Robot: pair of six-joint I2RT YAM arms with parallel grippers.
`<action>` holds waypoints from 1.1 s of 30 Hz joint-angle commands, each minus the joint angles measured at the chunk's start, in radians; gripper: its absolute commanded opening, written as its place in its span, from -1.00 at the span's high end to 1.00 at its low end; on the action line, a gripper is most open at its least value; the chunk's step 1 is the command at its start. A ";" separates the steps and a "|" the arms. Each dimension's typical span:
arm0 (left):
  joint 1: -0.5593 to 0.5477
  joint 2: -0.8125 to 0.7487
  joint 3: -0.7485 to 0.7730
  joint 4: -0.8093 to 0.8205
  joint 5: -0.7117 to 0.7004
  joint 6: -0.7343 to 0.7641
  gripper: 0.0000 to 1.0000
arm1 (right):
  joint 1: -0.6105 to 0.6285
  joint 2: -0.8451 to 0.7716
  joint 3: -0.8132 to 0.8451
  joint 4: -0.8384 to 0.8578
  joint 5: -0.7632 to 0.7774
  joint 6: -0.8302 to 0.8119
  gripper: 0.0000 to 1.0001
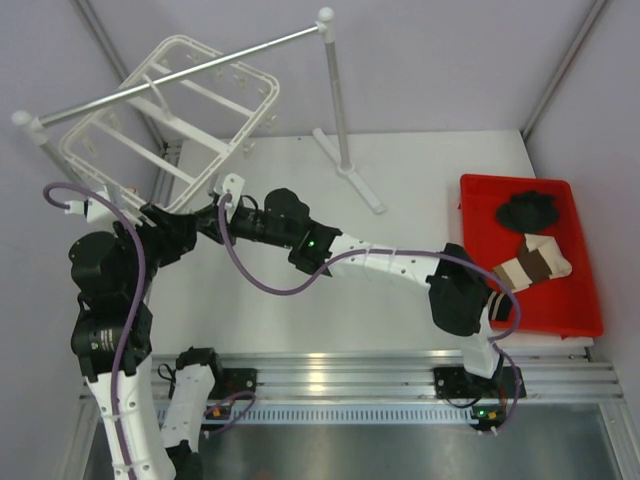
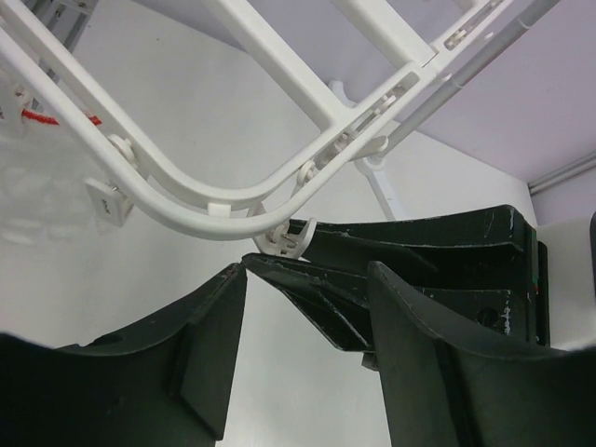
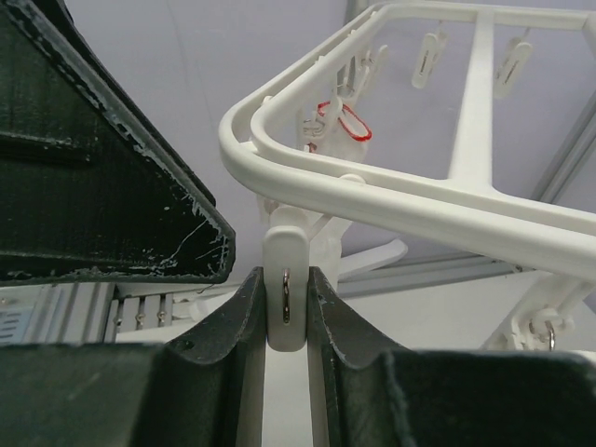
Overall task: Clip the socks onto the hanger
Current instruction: Open the clamp at the hanger.
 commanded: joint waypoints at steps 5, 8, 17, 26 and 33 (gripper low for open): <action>-0.002 0.040 0.000 0.136 0.025 -0.018 -0.16 | -0.021 -0.082 0.005 0.015 -0.049 0.027 1.00; -0.002 0.056 0.011 0.155 0.035 -0.013 -0.15 | -0.023 -0.081 0.008 0.014 -0.048 0.028 1.00; -0.002 0.112 0.166 0.106 0.111 -0.001 -0.18 | -0.027 -0.067 0.045 0.000 -0.023 0.022 1.00; -0.002 0.143 0.233 0.015 0.134 0.020 -0.18 | -0.038 -0.049 0.057 0.004 -0.029 0.045 1.00; -0.002 0.137 0.212 -0.040 0.171 0.031 -0.19 | -0.049 -0.055 0.054 0.000 -0.051 0.045 1.00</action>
